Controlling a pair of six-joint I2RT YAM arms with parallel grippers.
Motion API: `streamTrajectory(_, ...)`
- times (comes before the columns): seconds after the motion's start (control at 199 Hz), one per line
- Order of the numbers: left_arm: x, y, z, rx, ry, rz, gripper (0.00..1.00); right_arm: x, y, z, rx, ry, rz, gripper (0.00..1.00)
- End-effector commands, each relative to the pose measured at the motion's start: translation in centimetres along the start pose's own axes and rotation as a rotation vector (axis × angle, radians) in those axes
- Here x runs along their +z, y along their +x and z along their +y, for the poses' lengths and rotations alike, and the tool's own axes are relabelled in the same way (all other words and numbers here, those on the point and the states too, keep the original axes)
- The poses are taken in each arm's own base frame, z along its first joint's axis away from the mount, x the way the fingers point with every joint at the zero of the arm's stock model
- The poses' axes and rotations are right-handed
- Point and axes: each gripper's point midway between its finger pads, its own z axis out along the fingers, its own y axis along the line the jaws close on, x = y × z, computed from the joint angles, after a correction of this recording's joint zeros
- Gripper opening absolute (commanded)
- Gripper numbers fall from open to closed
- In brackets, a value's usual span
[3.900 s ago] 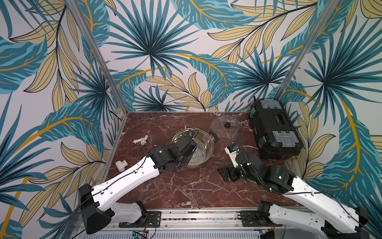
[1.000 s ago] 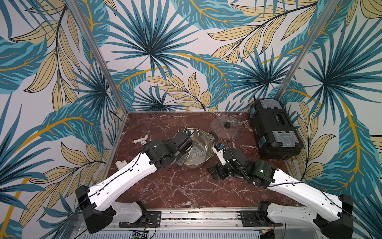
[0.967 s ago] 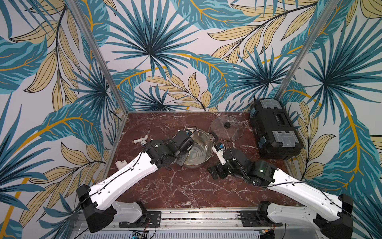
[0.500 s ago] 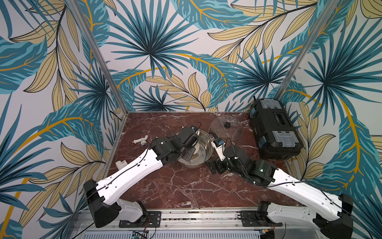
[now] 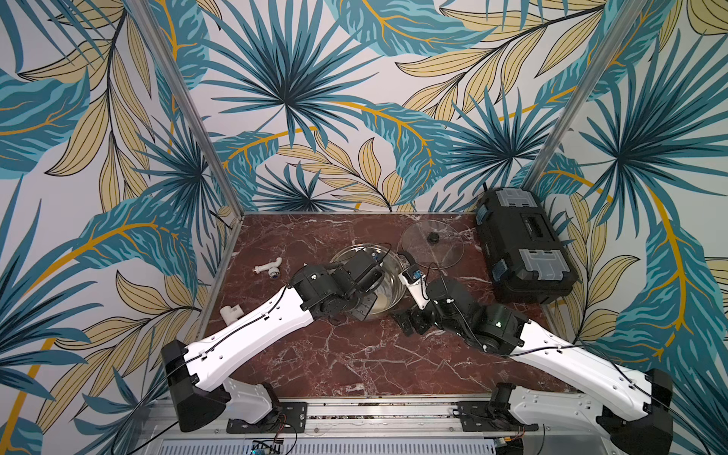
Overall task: Stir the soup with a spoon
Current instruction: Stir the soup in the pan with a stick.
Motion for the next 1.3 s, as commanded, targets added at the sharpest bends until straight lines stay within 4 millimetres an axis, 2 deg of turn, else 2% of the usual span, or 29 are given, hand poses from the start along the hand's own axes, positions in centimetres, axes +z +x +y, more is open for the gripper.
streamTrajectory(0.0, -2.3, 0.6, 2.5, -0.031, -0.083, -0.048, 0.00, -0.1, 0.3, 0.6, -0.021, -0.032, 0.014, 1.00)
streamTrajectory(0.206, -2.7, 0.0, 5.6, -0.037, -0.199, -0.084, 0.00, 0.1, 0.7, 0.7, -0.017, -0.041, 0.026, 0.99)
streamTrajectory(0.356, -2.3, -1.9, 6.3, -0.027, -0.246, -0.128, 0.00, -0.2, 0.9, 0.4, -0.003, -0.031, 0.013, 1.00)
streamTrajectory(0.491, -1.8, -4.2, 5.4, -0.027, -0.217, -0.185, 0.00, -0.8, 1.0, 0.0, 0.007, -0.017, -0.006, 0.99)
streamTrajectory(0.652, -1.1, -6.6, 3.5, -0.037, -0.126, -0.258, 0.00, -1.4, 1.3, -0.5, 0.009, -0.001, -0.010, 1.00)
streamTrajectory(0.787, -0.5, -7.5, 1.5, -0.038, -0.025, -0.274, 0.00, -1.7, 1.5, -1.0, 0.009, 0.021, -0.016, 0.99)
streamTrajectory(0.907, 0.1, -7.0, 0.4, -0.038, 0.031, -0.236, 0.00, -2.1, 1.7, -1.4, 0.003, 0.037, -0.011, 1.00)
streamTrajectory(1.063, 0.0, -5.0, -0.5, -0.040, 0.098, -0.169, 0.00, -2.1, 1.9, -1.4, -0.019, 0.038, -0.002, 1.00)
streamTrajectory(1.293, -1.4, -1.2, 0.9, -0.066, 0.072, -0.095, 0.00, -1.6, 1.7, -0.7, -0.033, 0.011, 0.012, 0.99)
